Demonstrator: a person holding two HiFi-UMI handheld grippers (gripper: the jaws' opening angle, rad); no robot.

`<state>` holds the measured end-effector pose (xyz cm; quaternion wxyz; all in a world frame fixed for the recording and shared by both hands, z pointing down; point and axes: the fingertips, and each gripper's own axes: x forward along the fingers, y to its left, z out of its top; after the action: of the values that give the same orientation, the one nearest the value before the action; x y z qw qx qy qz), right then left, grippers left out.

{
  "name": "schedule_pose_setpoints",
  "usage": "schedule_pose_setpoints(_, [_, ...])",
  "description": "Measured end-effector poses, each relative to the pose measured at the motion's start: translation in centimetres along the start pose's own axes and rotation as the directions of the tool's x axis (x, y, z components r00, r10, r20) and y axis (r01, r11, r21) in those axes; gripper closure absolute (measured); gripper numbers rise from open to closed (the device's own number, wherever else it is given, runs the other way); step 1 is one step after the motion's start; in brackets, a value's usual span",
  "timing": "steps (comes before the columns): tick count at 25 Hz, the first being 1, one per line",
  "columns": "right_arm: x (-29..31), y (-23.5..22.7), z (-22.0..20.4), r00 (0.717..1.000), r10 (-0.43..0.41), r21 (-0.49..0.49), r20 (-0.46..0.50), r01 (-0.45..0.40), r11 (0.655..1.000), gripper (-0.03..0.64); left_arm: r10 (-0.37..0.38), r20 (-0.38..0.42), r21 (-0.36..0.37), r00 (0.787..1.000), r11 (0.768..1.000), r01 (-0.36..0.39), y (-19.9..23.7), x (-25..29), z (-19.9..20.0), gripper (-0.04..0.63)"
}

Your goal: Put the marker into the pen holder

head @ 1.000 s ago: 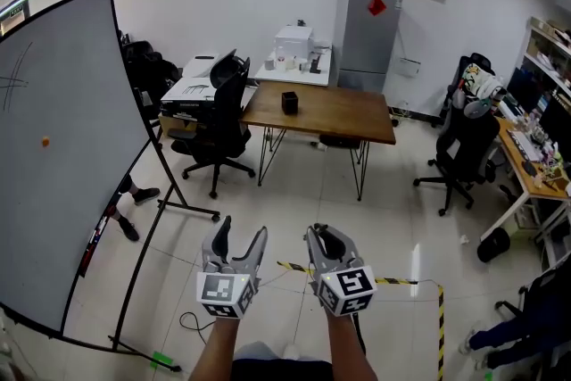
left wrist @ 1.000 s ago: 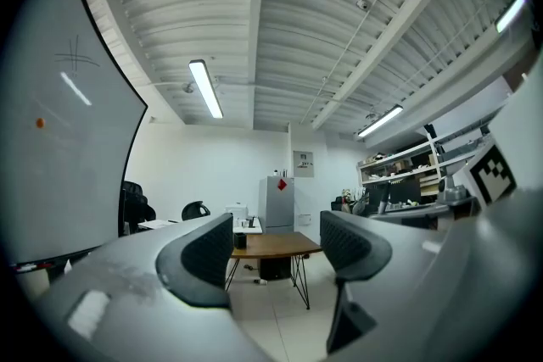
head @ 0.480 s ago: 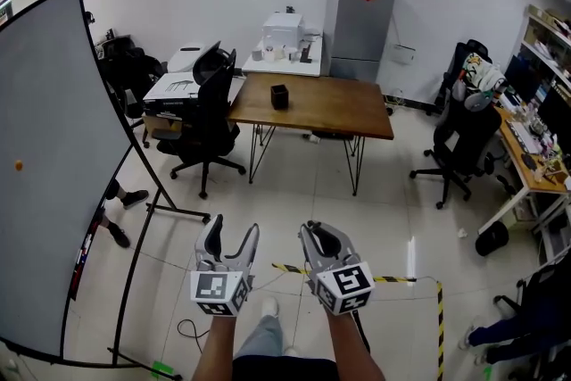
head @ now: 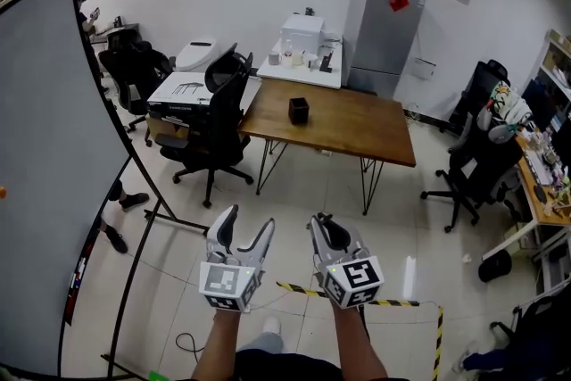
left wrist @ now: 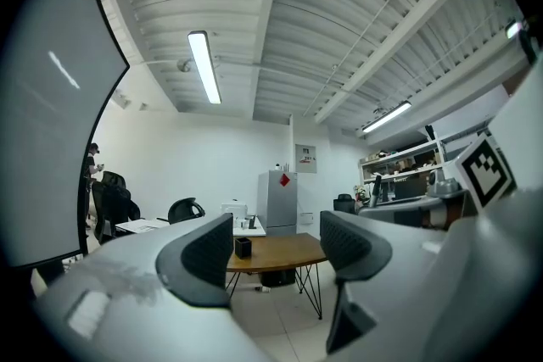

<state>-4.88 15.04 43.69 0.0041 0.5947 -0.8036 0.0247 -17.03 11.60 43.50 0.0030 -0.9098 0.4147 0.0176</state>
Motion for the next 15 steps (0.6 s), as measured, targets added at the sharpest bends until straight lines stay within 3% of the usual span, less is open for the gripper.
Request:
schedule_pose_setpoints(3, [3.5,-0.4,0.4,1.000,0.007,-0.005,-0.008,-0.008,1.000,0.570,0.004,0.000,-0.012,1.000,1.000,-0.004,2.8,2.5,0.1,0.273])
schedule_pose_setpoints(6, [5.8,-0.6,0.7,1.000,0.006,-0.015,-0.011,-0.006,1.000,0.570,0.011,0.024,-0.070,1.000,0.998,-0.009,4.7,4.7,0.8,0.273])
schedule_pose_setpoints(15, [11.7,-6.8,0.4,0.998,-0.053,-0.011,-0.029,0.053,0.999,0.569,-0.033,-0.021,-0.070,0.999,0.997,0.031,8.0,12.3,-1.8,0.273])
